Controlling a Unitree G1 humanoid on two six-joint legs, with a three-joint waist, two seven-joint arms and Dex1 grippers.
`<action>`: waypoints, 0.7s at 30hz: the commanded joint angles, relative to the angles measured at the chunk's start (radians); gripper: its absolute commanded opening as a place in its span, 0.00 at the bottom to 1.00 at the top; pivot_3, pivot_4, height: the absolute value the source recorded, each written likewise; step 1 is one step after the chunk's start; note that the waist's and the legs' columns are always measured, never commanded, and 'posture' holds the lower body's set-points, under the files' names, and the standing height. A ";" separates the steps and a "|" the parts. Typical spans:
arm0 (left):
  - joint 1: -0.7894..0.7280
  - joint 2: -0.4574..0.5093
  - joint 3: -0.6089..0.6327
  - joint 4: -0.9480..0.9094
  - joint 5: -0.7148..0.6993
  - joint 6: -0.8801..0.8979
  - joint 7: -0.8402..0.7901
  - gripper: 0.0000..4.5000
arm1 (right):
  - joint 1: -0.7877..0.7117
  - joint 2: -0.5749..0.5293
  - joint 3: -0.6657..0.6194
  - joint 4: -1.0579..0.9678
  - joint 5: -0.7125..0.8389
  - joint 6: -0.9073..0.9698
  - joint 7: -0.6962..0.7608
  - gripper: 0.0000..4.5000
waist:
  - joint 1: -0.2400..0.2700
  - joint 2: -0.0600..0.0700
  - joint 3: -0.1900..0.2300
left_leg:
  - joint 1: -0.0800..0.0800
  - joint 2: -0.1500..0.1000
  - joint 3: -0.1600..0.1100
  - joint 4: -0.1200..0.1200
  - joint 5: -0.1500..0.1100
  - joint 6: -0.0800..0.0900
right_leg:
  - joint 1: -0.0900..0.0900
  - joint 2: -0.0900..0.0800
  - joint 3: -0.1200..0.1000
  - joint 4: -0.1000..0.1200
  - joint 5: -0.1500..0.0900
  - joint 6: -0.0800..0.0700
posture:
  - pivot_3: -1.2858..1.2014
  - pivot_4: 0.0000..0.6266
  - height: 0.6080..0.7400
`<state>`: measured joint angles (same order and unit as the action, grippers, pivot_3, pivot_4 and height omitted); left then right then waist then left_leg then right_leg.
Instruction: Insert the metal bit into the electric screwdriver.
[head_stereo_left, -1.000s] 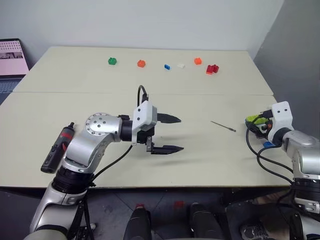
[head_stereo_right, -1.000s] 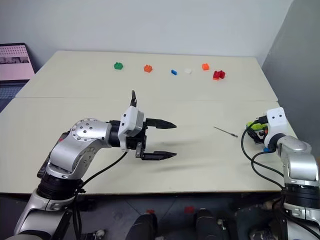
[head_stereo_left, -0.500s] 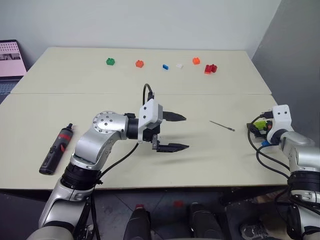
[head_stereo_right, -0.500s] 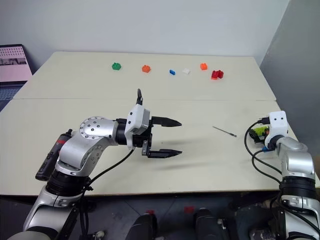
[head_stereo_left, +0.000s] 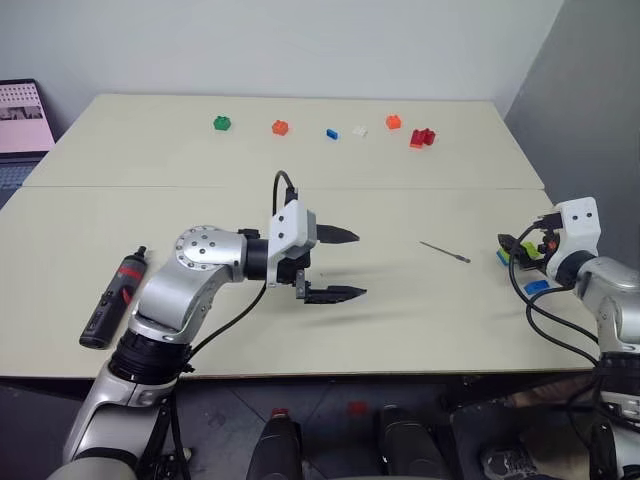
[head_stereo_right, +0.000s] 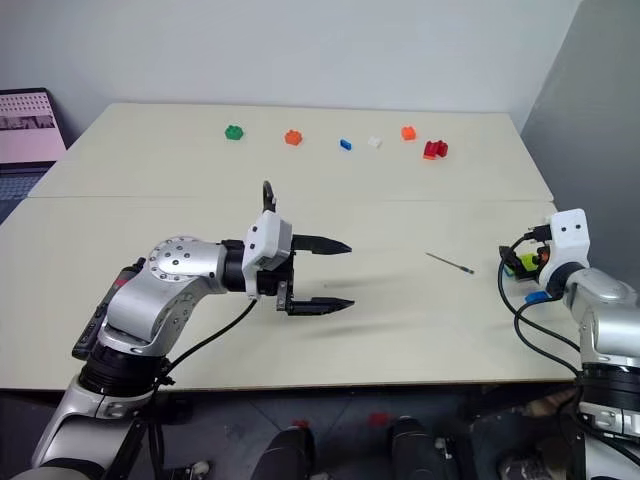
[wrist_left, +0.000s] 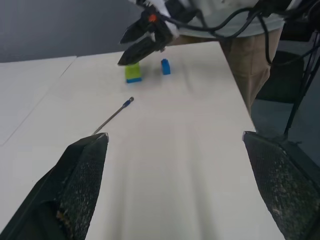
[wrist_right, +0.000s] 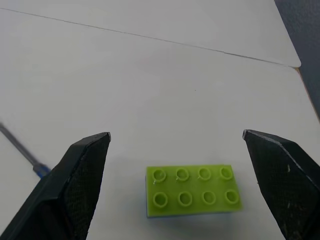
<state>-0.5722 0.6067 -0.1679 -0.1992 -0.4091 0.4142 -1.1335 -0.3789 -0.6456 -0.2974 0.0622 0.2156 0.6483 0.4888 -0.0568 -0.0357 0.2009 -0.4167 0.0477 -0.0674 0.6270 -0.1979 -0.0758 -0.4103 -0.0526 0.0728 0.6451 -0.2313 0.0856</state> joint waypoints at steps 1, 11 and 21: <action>0.002 0.029 0.039 -0.037 -0.006 0.007 0.014 1.00 | 0.020 -0.041 -0.023 -0.088 0.030 0.007 0.034 0.99 | 0.000 0.000 0.000 | 0.000 0.000 0.000 0.000 0.000 0.000 | 0.000 0.000 0.000 0.000 0.000 0.000 | 0.52 0.24 1.00; 0.046 0.157 0.183 -0.072 0.034 0.141 0.180 1.00 | 0.124 -0.132 0.007 -0.287 0.110 -0.152 0.279 0.99 | -0.002 0.001 0.001 | 0.000 0.000 0.000 -0.001 0.000 0.000 | 0.000 0.000 0.000 -0.001 0.000 0.000 | 0.52 0.24 1.00; 0.129 0.270 0.366 -0.114 0.053 0.365 0.376 1.00 | 0.025 -0.197 0.139 -0.383 0.243 -0.130 0.516 0.99 | -0.001 0.001 0.001 | 0.000 0.000 0.000 0.000 0.000 0.000 | 0.000 0.000 0.000 0.000 -0.001 0.000 | 0.52 0.24 1.00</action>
<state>-0.4547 0.8479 0.1395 -0.2705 -0.3683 0.7325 -0.7969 -0.3126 -0.8212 -0.1746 -0.2757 0.4202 0.5110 0.9576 -0.0581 -0.0346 0.2018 -0.4162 0.0478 -0.0679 0.6270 -0.1981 -0.0759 -0.4103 -0.0528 0.0723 0.6449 -0.2318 0.0859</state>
